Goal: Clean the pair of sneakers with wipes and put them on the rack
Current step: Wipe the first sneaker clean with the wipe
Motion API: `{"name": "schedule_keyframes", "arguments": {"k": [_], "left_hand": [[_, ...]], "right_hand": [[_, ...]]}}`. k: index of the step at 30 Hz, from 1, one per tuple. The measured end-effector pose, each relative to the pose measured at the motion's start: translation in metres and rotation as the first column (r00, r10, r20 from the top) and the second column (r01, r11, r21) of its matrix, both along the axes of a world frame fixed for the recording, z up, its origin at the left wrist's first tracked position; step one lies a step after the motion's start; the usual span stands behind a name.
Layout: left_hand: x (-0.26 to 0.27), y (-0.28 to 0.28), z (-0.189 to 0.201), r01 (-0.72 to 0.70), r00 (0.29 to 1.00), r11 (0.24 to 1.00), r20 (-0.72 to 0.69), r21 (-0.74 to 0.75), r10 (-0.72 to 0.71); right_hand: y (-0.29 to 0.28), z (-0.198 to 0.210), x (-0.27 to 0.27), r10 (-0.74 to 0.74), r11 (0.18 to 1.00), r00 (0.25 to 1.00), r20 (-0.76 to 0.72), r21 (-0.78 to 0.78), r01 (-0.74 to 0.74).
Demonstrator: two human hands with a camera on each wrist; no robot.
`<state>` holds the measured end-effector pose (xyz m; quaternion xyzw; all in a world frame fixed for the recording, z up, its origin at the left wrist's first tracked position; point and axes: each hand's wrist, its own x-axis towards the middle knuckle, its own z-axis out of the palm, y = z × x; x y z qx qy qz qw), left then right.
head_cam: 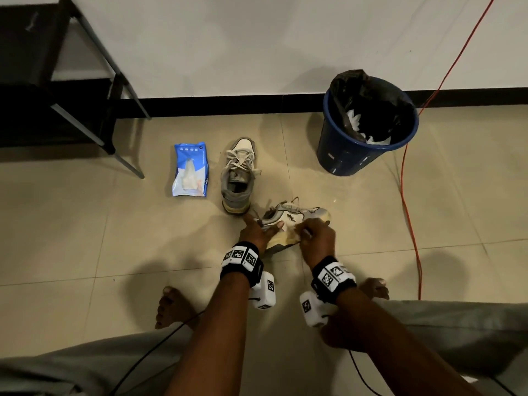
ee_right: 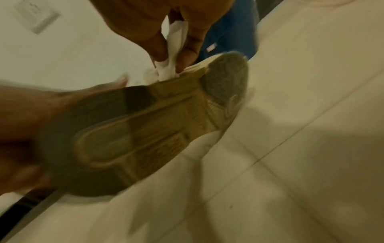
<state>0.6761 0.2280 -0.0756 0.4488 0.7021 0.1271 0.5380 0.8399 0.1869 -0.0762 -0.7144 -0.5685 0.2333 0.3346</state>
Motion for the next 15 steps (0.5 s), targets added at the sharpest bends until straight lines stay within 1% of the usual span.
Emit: {"name": "schedule_keyframes", "arguments": {"k": [1,2,3,4,5,6,7,8,10,11,12,15], "left_hand": [[0.001,0.000,0.001,-0.004,1.000,1.000,-0.003,-0.007,0.004],[0.002,0.000,0.002,-0.001,1.000,1.000,-0.007,-0.008,0.001],[0.003,0.002,0.002,0.007,1.000,1.000,-0.014,-0.003,-0.007],[0.003,0.004,0.003,0.010,1.000,1.000,-0.017,0.002,-0.010],[0.003,0.005,0.003,0.005,1.000,1.000,-0.021,0.006,-0.004],[0.003,0.006,0.002,0.003,1.000,1.000,-0.025,0.006,-0.003],[0.003,0.006,0.002,0.003,1.000,1.000,-0.027,0.002,-0.003],[0.004,0.004,0.002,0.000,1.000,1.000,-0.029,-0.003,0.000],[0.005,0.003,0.002,-0.010,1.000,1.000,-0.029,-0.008,0.010],[0.006,0.004,0.002,-0.015,0.999,1.000,-0.031,-0.001,0.015],[0.008,0.006,0.003,-0.013,0.999,1.000,-0.036,0.005,0.013],[0.007,0.009,0.003,-0.001,0.999,1.000,-0.053,0.016,0.002]], "right_hand": [[0.007,-0.002,0.014,-0.090,0.996,0.996,0.007,-0.023,0.090],[0.011,-0.002,0.022,-0.145,0.988,0.989,0.027,-0.048,0.147],[0.009,-0.002,0.022,-0.133,0.989,0.990,0.045,-0.056,0.135],[0.004,-0.001,0.014,-0.062,0.996,0.997,0.046,-0.061,0.065],[-0.005,-0.001,0.003,0.037,0.998,0.999,0.033,-0.059,-0.035],[-0.013,0.000,-0.004,0.121,0.992,0.993,0.019,-0.033,-0.120],[-0.015,0.000,-0.002,0.163,0.987,0.986,0.022,-0.013,-0.163],[-0.012,0.002,0.007,0.160,0.987,0.986,0.045,-0.021,-0.159],[0.005,0.001,0.033,0.056,0.998,0.989,0.138,-0.024,-0.053],[0.007,0.004,0.039,0.034,0.999,0.985,0.169,-0.016,-0.031],[0.005,0.008,0.036,0.057,0.998,0.984,0.171,-0.013,-0.055],[-0.018,0.017,0.001,0.287,0.957,0.945,0.155,-0.015,-0.289]]}}
